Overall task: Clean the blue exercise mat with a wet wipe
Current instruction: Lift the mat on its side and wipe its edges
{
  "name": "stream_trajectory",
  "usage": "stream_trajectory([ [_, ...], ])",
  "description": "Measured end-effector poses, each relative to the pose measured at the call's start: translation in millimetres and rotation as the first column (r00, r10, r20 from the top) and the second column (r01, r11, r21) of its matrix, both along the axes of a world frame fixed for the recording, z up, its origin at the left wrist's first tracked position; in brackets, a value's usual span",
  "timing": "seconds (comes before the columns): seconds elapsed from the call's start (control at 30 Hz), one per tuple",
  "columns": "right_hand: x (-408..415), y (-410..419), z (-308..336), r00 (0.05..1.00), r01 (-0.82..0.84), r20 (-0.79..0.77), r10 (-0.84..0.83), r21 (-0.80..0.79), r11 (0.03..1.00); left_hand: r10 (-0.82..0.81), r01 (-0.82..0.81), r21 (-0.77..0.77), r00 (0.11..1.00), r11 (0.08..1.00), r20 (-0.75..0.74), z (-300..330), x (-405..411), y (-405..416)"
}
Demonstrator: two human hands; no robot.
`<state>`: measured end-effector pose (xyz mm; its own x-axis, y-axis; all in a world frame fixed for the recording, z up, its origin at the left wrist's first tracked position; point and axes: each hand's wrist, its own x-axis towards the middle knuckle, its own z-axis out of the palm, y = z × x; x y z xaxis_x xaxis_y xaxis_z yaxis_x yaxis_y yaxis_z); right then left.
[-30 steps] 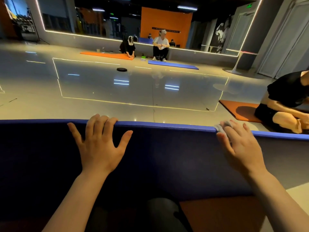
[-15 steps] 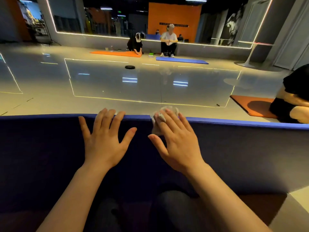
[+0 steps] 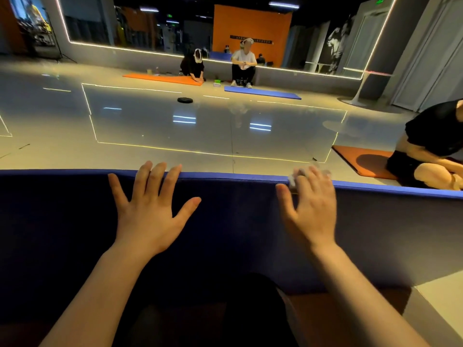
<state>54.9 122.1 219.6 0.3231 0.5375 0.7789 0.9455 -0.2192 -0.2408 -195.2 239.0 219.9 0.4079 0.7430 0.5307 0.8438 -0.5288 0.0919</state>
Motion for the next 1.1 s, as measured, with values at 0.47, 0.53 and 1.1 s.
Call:
stream_trajectory([
  [0.47,43,-32,-4,0.945,0.012,0.327,0.005,-0.049,0.999,-0.035,0.035,-0.025,0.999,0.999,0.013,-5,-12,-8],
  [0.53,81,-59,-5,0.965,0.126,0.233,-0.124,0.009,0.992,-0.039,0.040,-0.023,0.999,0.999,0.022,-7,-11,-6],
  [1.1,-58,24,-1,0.951,-0.259,0.158,0.268,-0.073,0.963,-0.187,0.181,0.083,0.979,0.980,0.077,-18,-21,-10],
])
